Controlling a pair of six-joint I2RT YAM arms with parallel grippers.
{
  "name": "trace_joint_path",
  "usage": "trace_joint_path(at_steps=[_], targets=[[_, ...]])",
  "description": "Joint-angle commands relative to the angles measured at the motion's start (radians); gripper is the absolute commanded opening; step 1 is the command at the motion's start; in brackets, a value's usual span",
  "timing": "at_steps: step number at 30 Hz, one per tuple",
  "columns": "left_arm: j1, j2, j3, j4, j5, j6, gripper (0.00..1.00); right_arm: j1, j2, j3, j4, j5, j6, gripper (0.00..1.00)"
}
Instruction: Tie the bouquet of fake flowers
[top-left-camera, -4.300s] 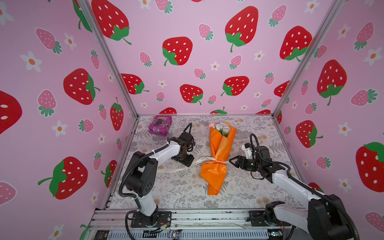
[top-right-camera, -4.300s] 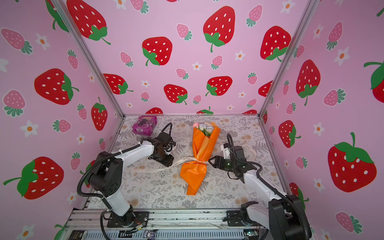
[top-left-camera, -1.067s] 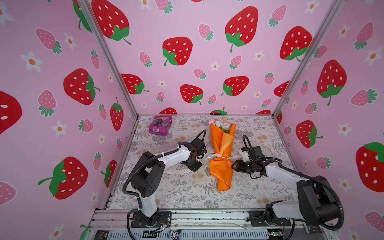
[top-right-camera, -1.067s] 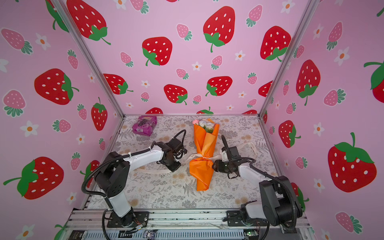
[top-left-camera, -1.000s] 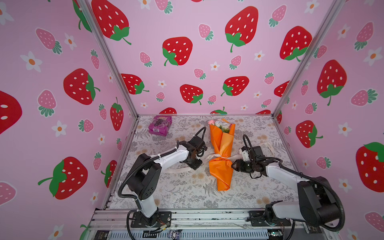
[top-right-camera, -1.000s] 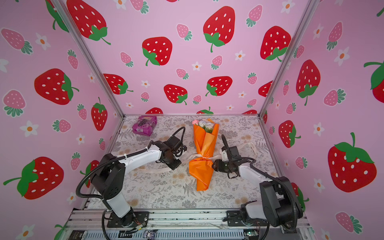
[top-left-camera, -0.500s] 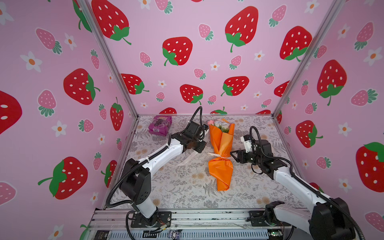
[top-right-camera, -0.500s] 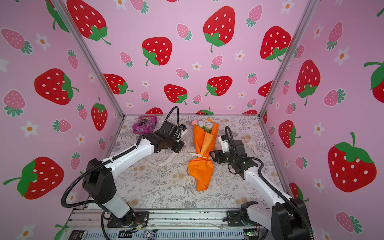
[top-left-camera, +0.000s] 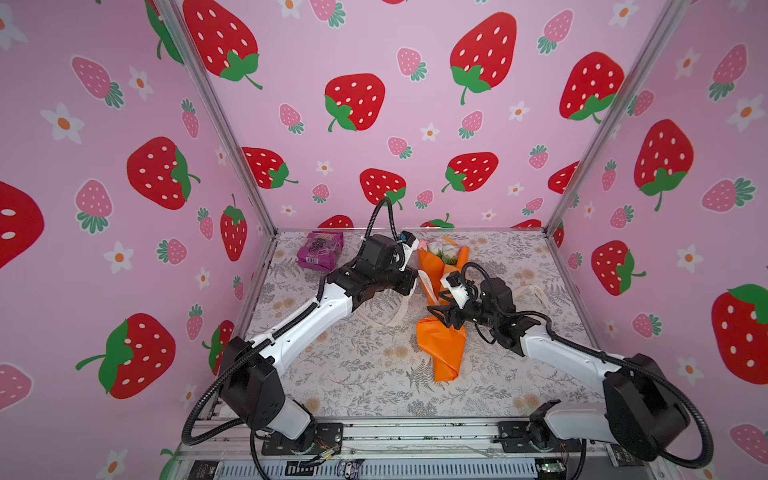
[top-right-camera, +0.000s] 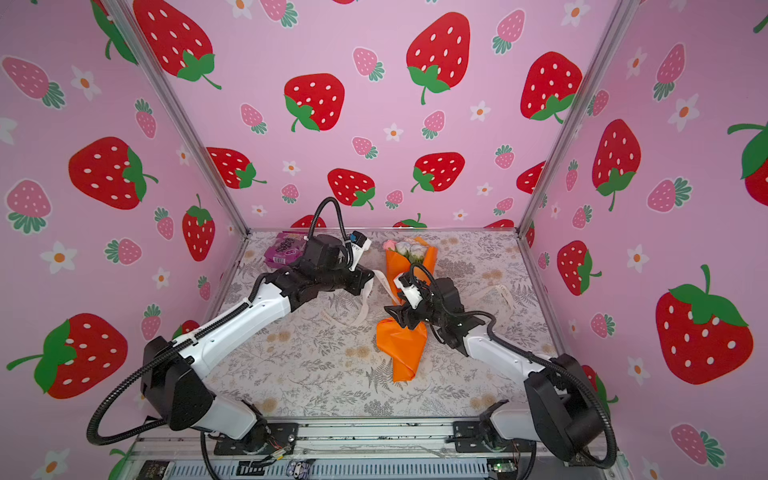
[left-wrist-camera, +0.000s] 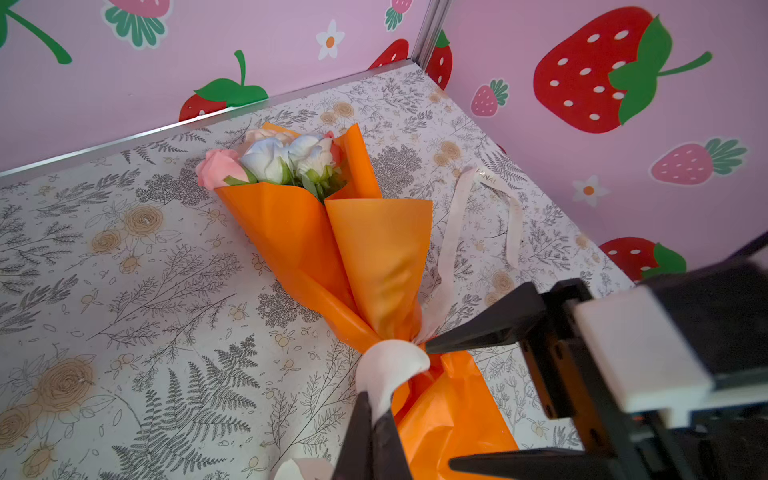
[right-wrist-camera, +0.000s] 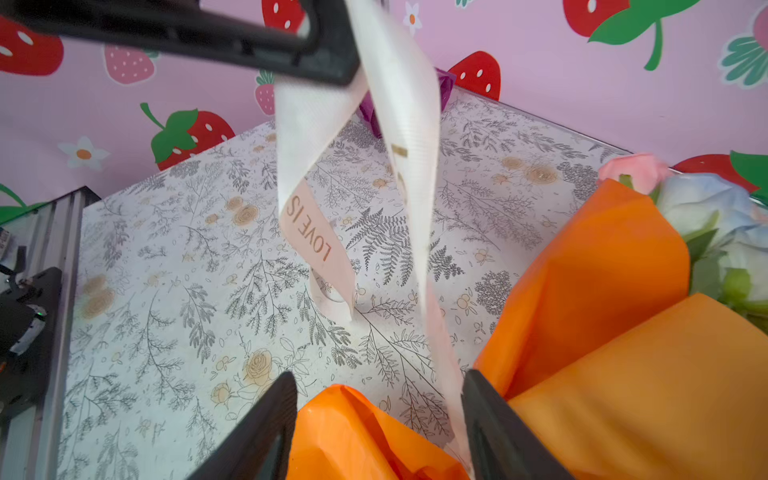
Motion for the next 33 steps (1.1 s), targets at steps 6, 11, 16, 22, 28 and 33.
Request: trace_joint_path(at_steps=[6, 11, 16, 22, 28, 33], targets=[[0.003, -0.009, -0.008, 0.001, 0.051, -0.002, 0.0, 0.017, 0.065, 0.031, 0.162, 0.18, -0.018, 0.64], [0.002, -0.005, -0.008, -0.007, 0.081, 0.005, 0.0, 0.018, 0.086, 0.038, 0.188, 0.177, 0.006, 0.49], [0.003, -0.004, -0.018, -0.017, 0.087, 0.015, 0.0, 0.016, 0.097, 0.044, 0.238, 0.128, 0.043, 0.29], [0.003, -0.004, -0.032, -0.092, 0.007, 0.096, 0.05, 0.016, 0.059, 0.02, 0.2, 0.183, 0.001, 0.1], [0.034, 0.112, 0.018, -0.216, 0.128, 0.264, 0.39, 0.006, 0.023, 0.008, 0.193, 0.181, -0.046, 0.02], [0.042, 0.186, 0.076, -0.217, 0.246, 0.296, 0.46, 0.002, 0.019, 0.014, 0.18, 0.177, -0.075, 0.02]])
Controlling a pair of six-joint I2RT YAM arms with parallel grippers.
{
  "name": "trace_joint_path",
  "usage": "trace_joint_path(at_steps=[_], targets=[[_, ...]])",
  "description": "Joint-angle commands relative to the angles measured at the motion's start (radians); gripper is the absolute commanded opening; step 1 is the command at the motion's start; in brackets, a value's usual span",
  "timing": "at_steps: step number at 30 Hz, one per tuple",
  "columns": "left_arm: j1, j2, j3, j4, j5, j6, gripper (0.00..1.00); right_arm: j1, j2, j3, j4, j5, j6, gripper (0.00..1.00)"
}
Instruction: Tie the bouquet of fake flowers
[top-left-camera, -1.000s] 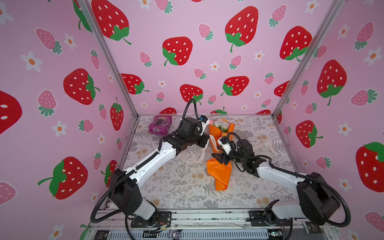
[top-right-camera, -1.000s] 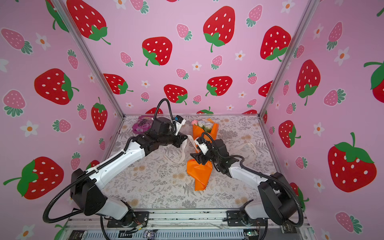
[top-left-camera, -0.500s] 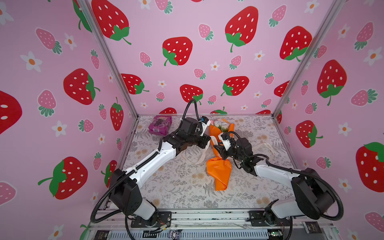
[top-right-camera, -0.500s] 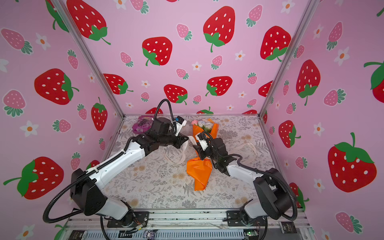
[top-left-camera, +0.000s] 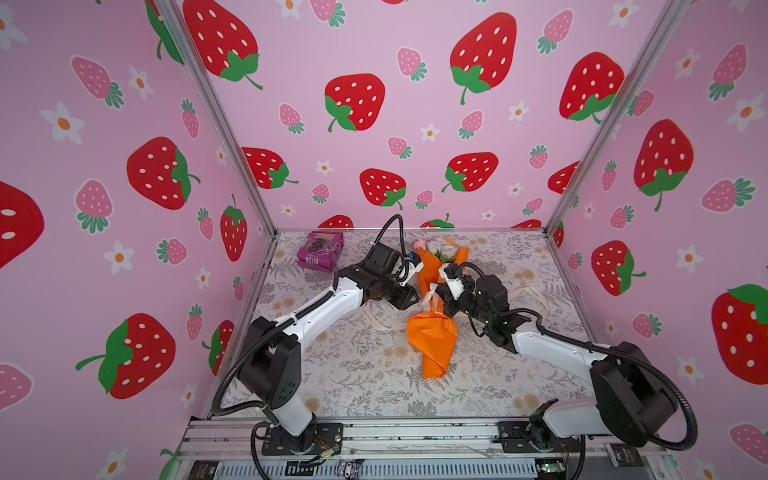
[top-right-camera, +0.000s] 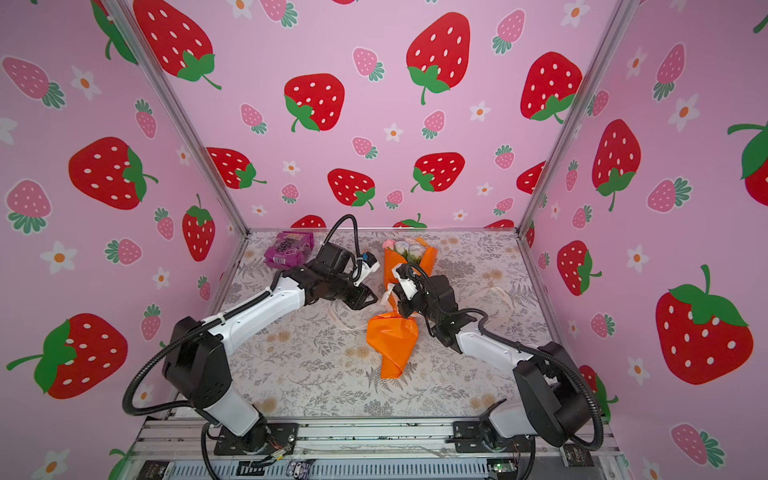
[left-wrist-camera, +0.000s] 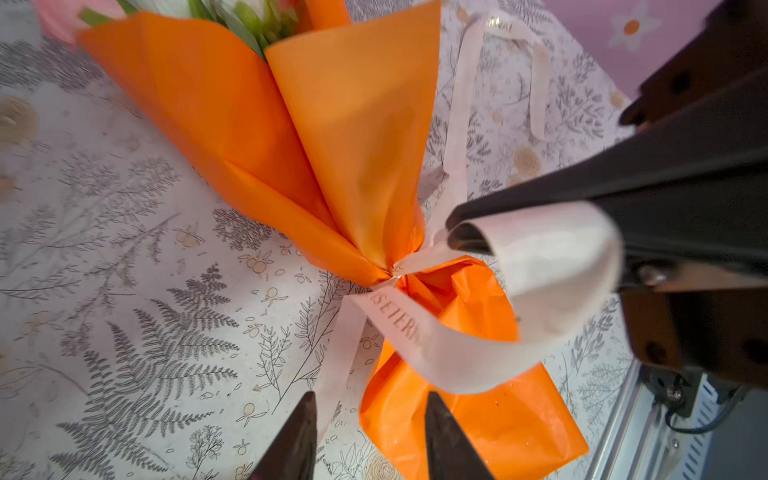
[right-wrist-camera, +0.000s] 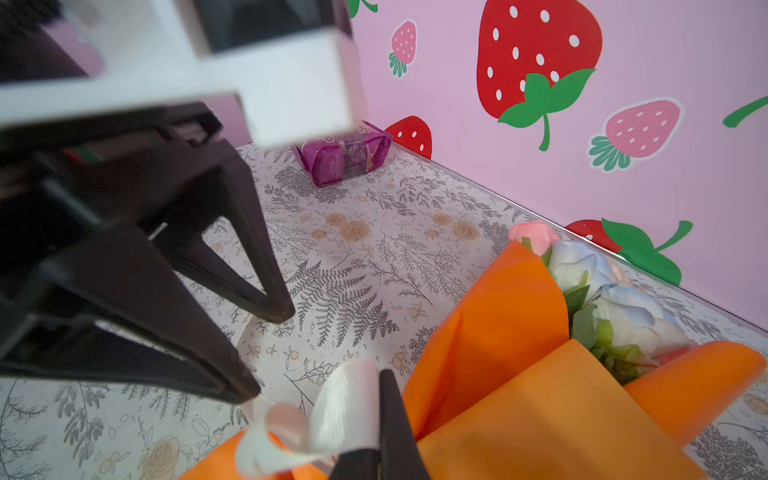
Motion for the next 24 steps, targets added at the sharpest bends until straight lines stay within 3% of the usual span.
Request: trace_joint_path(at_steps=[1, 5, 14, 18, 24], targets=[[0.002, 0.017, 0.074, -0.027, 0.11, 0.071, 0.47, -0.007, -0.026, 0.002, -0.005, -0.004, -0.048, 0.03], [0.002, 0.024, 0.085, 0.011, 0.168, 0.073, 0.54, -0.01, -0.023, 0.008, -0.017, 0.002, -0.048, 0.03], [0.018, 0.014, 0.056, 0.035, 0.283, 0.119, 0.56, -0.011, -0.001, 0.031, -0.042, 0.02, -0.012, 0.05], [0.018, 0.047, 0.083, 0.055, 0.328, 0.112, 0.65, -0.012, -0.001, 0.031, -0.042, 0.023, -0.009, 0.05], [0.017, 0.111, 0.137, 0.027, 0.356, 0.128, 0.65, -0.014, -0.001, 0.028, -0.043, 0.026, 0.007, 0.07]])
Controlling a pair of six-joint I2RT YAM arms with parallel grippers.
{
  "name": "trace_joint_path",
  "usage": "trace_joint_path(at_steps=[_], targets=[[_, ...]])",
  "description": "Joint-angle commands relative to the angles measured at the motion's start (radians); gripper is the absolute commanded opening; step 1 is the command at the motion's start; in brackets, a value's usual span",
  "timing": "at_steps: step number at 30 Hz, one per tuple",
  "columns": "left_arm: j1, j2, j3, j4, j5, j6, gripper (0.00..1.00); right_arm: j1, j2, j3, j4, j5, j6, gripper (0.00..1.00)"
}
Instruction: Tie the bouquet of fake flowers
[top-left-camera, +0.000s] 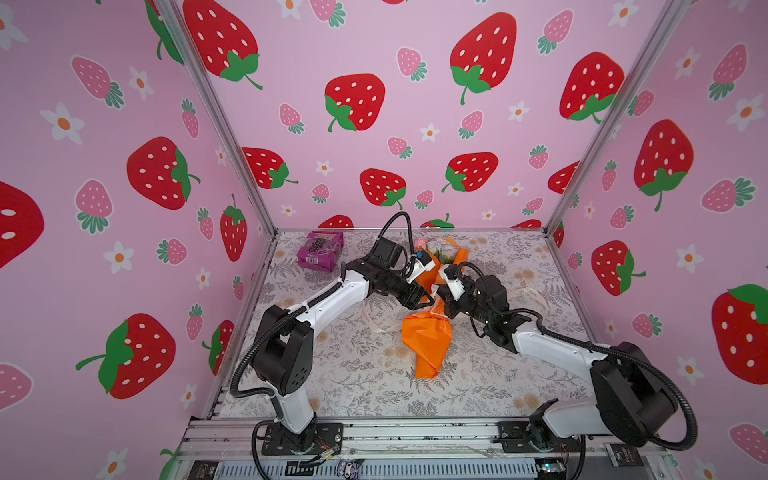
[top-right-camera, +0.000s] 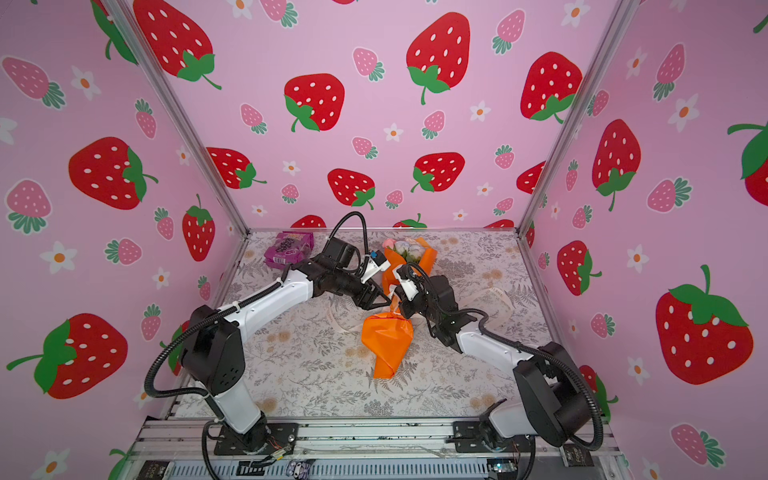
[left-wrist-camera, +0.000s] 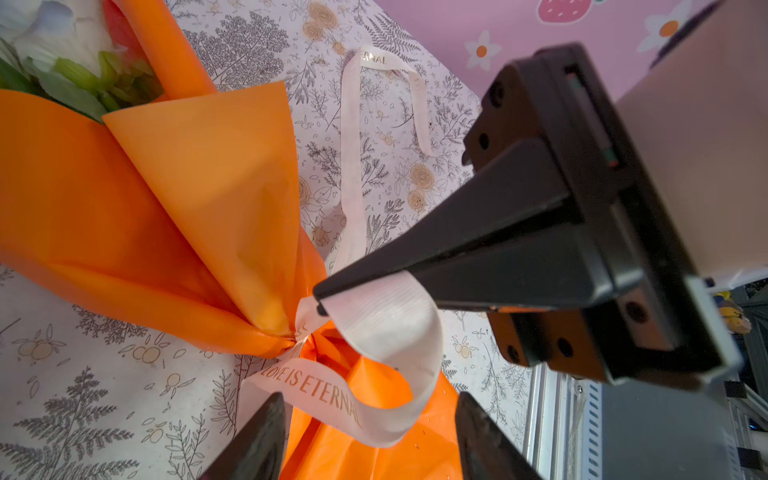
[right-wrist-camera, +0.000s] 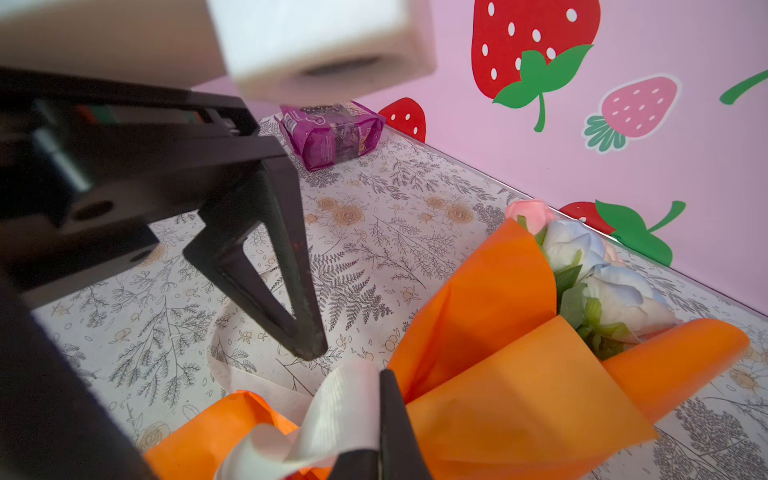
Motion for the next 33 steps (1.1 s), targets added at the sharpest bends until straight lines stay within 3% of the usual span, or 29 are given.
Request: trace_joint_path(at_steps=[1, 7, 11, 14, 17, 20, 22, 27, 30, 33], targets=[[0.002, 0.032, 0.054, -0.01, 0.066, 0.04, 0.63, -0.008, -0.001, 0.027, -0.003, 0.006, 0.008, 0.07], [0.003, 0.057, 0.074, -0.042, 0.08, 0.067, 0.48, -0.012, -0.003, 0.026, -0.006, 0.012, 0.021, 0.08], [0.003, 0.068, 0.089, -0.055, 0.081, 0.069, 0.22, -0.013, -0.008, 0.025, -0.014, 0.014, 0.025, 0.1], [0.003, 0.045, 0.073, -0.033, 0.02, 0.051, 0.08, -0.016, -0.019, 0.025, -0.043, 0.032, 0.032, 0.12], [0.003, 0.001, 0.034, 0.023, -0.065, 0.026, 0.0, -0.019, -0.04, 0.026, -0.1, 0.037, 0.059, 0.21], [0.005, -0.037, -0.011, 0.093, -0.132, -0.002, 0.0, -0.033, -0.088, 0.013, -0.184, 0.072, 0.174, 0.37], [0.005, -0.047, -0.029, 0.124, -0.14, -0.015, 0.0, -0.085, -0.123, -0.002, -0.249, 0.077, 0.292, 0.42], [0.005, -0.028, -0.019, 0.115, -0.13, -0.03, 0.0, -0.335, -0.156, -0.062, -0.435, 0.003, 0.574, 0.5], [0.004, -0.021, -0.025, 0.113, -0.127, -0.034, 0.0, -0.52, -0.088, -0.053, -0.545, -0.05, 0.619, 0.51], [0.004, -0.015, -0.032, 0.109, -0.13, -0.038, 0.0, -0.605, 0.024, 0.046, -0.657, -0.002, 0.539, 0.51]])
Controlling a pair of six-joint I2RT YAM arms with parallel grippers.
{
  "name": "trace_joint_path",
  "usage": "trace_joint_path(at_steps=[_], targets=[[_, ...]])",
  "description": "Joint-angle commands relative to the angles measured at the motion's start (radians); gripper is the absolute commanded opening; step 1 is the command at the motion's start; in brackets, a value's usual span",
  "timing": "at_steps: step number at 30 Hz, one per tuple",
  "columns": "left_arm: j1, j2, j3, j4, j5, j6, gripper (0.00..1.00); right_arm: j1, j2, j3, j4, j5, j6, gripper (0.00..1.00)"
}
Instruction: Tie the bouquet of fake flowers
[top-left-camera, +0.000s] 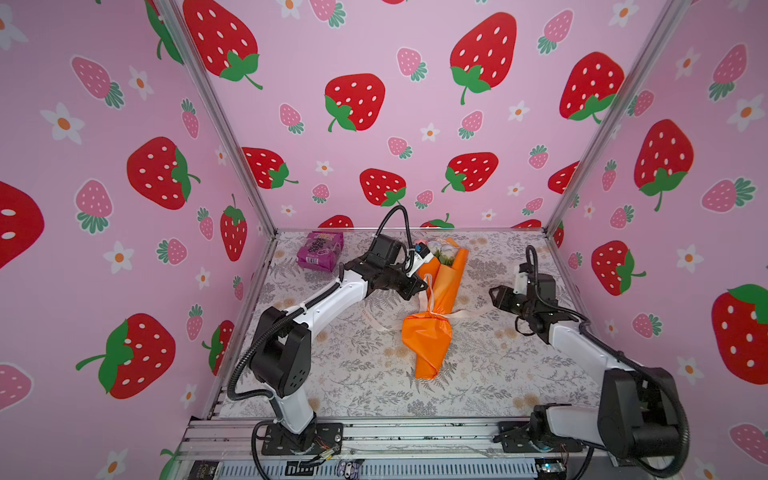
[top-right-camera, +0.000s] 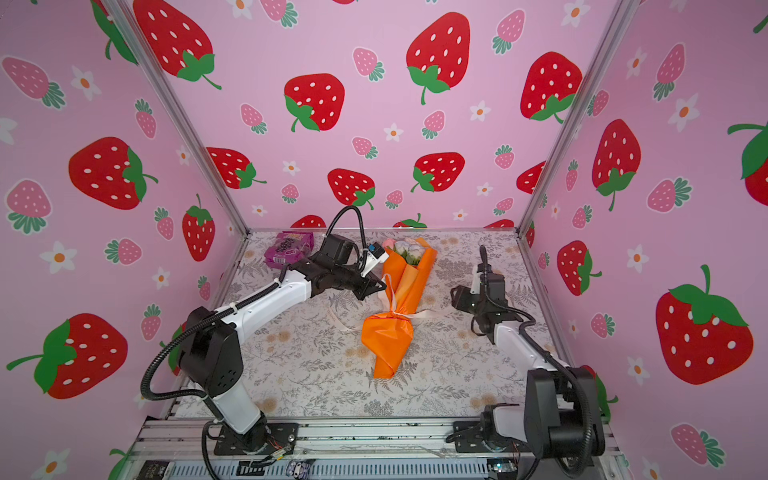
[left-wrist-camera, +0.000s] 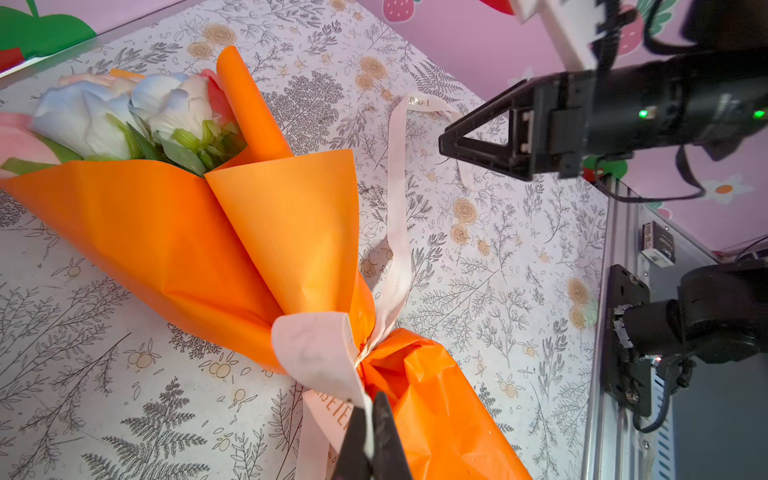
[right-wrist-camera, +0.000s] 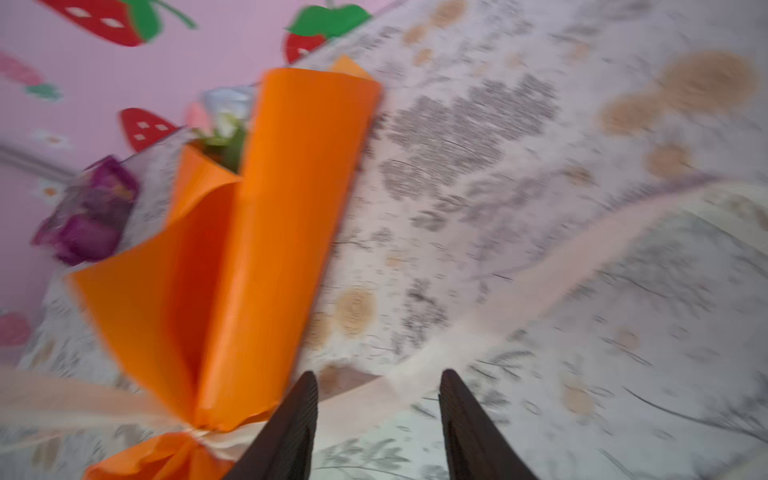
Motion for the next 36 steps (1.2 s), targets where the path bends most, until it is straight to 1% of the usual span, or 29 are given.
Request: trace_joint_path(at_steps=[1, 3, 5, 10, 13, 15, 17, 19, 22, 24, 26, 28, 31, 33, 36], targets=[[0.003, 0.015, -0.015, 0.005, 0.0, 0.002, 0.0, -0.048, 0.104, 0.102, -0.213, 0.047, 0.001, 0.55], [0.001, 0.016, -0.025, 0.011, -0.003, 0.004, 0.0, -0.062, 0.178, 0.168, -0.236, 0.147, -0.028, 0.57], [0.0, 0.014, -0.033, 0.019, -0.003, 0.004, 0.0, -0.084, 0.242, 0.218, -0.227, 0.174, -0.03, 0.57], [0.001, 0.011, -0.043, 0.018, 0.0, 0.007, 0.0, -0.099, 0.394, 0.348, -0.203, 0.154, -0.028, 0.58], [0.001, 0.009, -0.043, 0.021, 0.006, 0.004, 0.0, -0.103, 0.474, 0.419, -0.226, 0.178, -0.021, 0.57], [0.001, 0.006, -0.043, 0.022, 0.012, 0.002, 0.0, -0.104, 0.503, 0.442, -0.225, 0.212, -0.002, 0.55], [0.001, 0.002, -0.049, 0.034, 0.012, -0.001, 0.0, -0.104, 0.519, 0.453, -0.21, 0.215, 0.008, 0.53], [0.001, -0.004, -0.059, 0.049, 0.013, -0.002, 0.0, -0.105, 0.537, 0.46, -0.198, 0.224, 0.018, 0.52], [-0.001, -0.017, -0.093, 0.095, 0.007, 0.002, 0.0, -0.104, 0.57, 0.471, -0.188, 0.216, 0.02, 0.42], [-0.009, -0.025, -0.123, 0.135, -0.009, 0.006, 0.0, -0.105, 0.589, 0.474, -0.181, 0.206, 0.021, 0.28], [-0.02, -0.034, -0.146, 0.153, -0.031, 0.023, 0.0, -0.104, 0.577, 0.468, -0.156, 0.206, 0.017, 0.16], [-0.028, -0.047, -0.172, 0.176, -0.055, 0.032, 0.0, -0.102, 0.537, 0.468, -0.135, 0.192, 0.004, 0.07], [-0.035, -0.072, -0.21, 0.217, -0.067, 0.034, 0.0, -0.088, 0.42, 0.481, -0.119, 0.169, -0.011, 0.03], [-0.042, -0.089, -0.238, 0.25, -0.081, 0.034, 0.01, -0.065, 0.326, 0.497, -0.105, 0.14, -0.011, 0.02], [-0.052, -0.116, -0.283, 0.31, -0.098, 0.036, 0.01, 0.008, 0.227, 0.561, -0.095, 0.026, -0.019, 0.01]])
